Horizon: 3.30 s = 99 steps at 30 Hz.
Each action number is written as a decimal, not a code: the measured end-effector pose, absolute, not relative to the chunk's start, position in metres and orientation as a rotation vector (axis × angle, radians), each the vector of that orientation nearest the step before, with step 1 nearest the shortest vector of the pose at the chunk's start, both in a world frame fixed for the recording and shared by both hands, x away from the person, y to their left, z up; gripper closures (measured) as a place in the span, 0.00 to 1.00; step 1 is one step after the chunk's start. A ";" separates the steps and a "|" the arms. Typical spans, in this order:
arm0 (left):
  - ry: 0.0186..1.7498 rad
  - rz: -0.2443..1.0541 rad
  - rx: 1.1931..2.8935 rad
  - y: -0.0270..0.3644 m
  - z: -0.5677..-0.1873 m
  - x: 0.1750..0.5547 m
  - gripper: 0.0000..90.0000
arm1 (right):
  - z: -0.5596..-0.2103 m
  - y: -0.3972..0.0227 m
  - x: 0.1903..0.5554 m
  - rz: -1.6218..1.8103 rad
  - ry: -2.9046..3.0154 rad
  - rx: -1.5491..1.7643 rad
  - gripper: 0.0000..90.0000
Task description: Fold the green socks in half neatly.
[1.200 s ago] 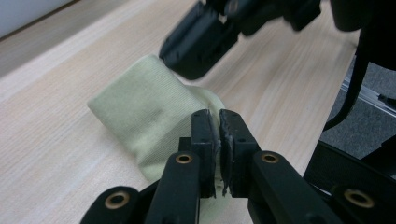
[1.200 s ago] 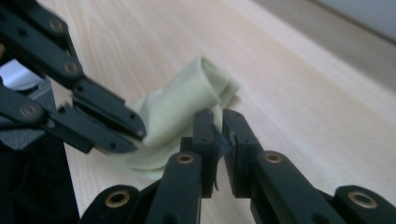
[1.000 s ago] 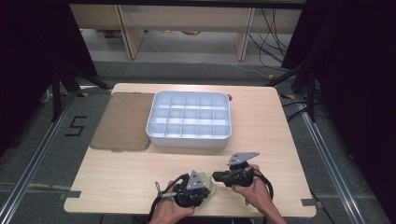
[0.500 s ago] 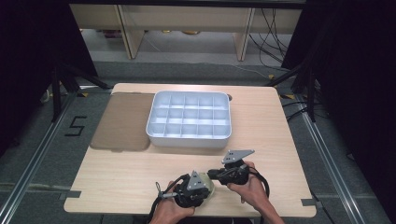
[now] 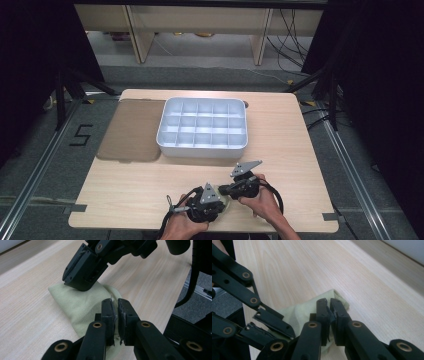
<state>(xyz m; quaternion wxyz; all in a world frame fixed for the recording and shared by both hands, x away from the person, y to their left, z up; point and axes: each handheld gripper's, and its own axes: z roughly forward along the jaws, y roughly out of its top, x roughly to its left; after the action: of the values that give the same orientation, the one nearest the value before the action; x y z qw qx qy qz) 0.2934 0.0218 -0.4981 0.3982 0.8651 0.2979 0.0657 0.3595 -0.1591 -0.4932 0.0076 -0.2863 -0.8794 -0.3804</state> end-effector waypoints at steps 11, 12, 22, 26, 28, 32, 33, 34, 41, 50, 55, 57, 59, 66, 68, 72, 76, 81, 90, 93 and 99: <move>0.748 0.125 2.165 0.023 -0.496 0.294 0.80 | -0.495 -0.160 0.360 -1.178 -2.750 -0.906 0.96; 0.736 0.122 2.159 0.023 -0.495 0.294 0.78 | -0.495 -0.160 0.359 -1.174 -2.736 -0.915 0.96; 0.799 0.113 2.075 0.038 -0.475 0.294 0.81 | -0.495 -0.159 0.359 -1.180 -2.752 -0.922 0.96; 0.793 0.119 2.128 0.039 -0.481 0.295 0.88 | -0.495 -0.159 0.360 -1.183 -2.771 -0.903 0.96; 0.770 0.114 2.167 0.037 -0.486 0.296 0.89 | -0.495 -0.159 0.360 -1.184 -2.773 -0.904 0.96; 0.759 0.115 2.218 0.031 -0.495 0.293 0.91 | -0.494 -0.159 0.358 -1.177 -2.761 -0.906 0.96; 0.748 0.126 2.230 0.032 -0.495 0.294 0.91 | -0.494 -0.159 0.359 -1.184 -2.772 -0.891 0.96; 0.763 0.126 2.225 0.032 -0.495 0.295 0.92 | -0.494 -0.159 0.359 -1.187 -2.777 -0.882 0.96; 0.751 0.121 2.227 0.035 -0.496 0.297 0.93 | -0.494 -0.160 0.359 -1.194 -2.796 -0.862 0.96; 0.776 0.128 2.222 0.040 -0.496 0.297 0.93 | -0.492 -0.165 0.354 -1.186 -2.789 -0.896 0.95; 0.781 0.149 2.228 0.038 -0.496 0.297 0.93 | -0.484 -0.167 0.350 -1.244 -2.774 -0.902 0.96; 0.779 0.137 2.227 0.038 -0.497 0.297 0.93 | -0.480 -0.164 0.349 -1.269 -2.760 -0.886 0.96; 0.792 0.134 2.219 0.037 -0.497 0.296 0.93 | -0.480 -0.158 0.350 -1.270 -2.767 -0.873 0.96; 0.781 0.141 2.224 0.038 -0.497 0.296 0.93 | -0.491 -0.154 0.356 -1.195 -2.793 -0.892 0.99; 0.786 0.142 2.220 0.038 -0.497 0.296 0.93 | -0.491 -0.159 0.358 -1.193 -2.796 -0.916 0.99; 0.783 0.143 2.223 0.038 -0.497 0.296 0.93 | -0.491 -0.166 0.360 -1.199 -2.787 -0.950 0.98; 0.784 0.142 2.223 0.037 -0.497 0.296 0.93 | -0.485 -0.168 0.358 -1.239 -2.764 -0.957 0.97; 0.783 0.144 2.223 0.037 -0.497 0.296 0.93 | -0.483 -0.169 0.356 -1.241 -2.754 -0.942 0.97; 0.790 0.167 2.223 0.040 -0.497 0.298 0.93 | -0.492 -0.171 0.349 -1.138 -2.799 -0.931 0.97; 0.815 0.154 2.211 0.040 -0.497 0.297 0.93 | -0.494 -0.172 0.348 -1.142 -2.793 -0.940 0.97; 0.819 0.162 2.208 0.042 -0.497 0.300 0.93 | -0.494 -0.174 0.347 -1.149 -2.774 -0.961 0.96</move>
<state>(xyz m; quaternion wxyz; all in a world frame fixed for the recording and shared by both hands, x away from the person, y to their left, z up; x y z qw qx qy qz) 0.3000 0.0422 -0.4973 0.3805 0.8651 0.3207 0.0634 0.3473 -0.1745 -0.4942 -0.0055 -0.3050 -0.8799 -0.3644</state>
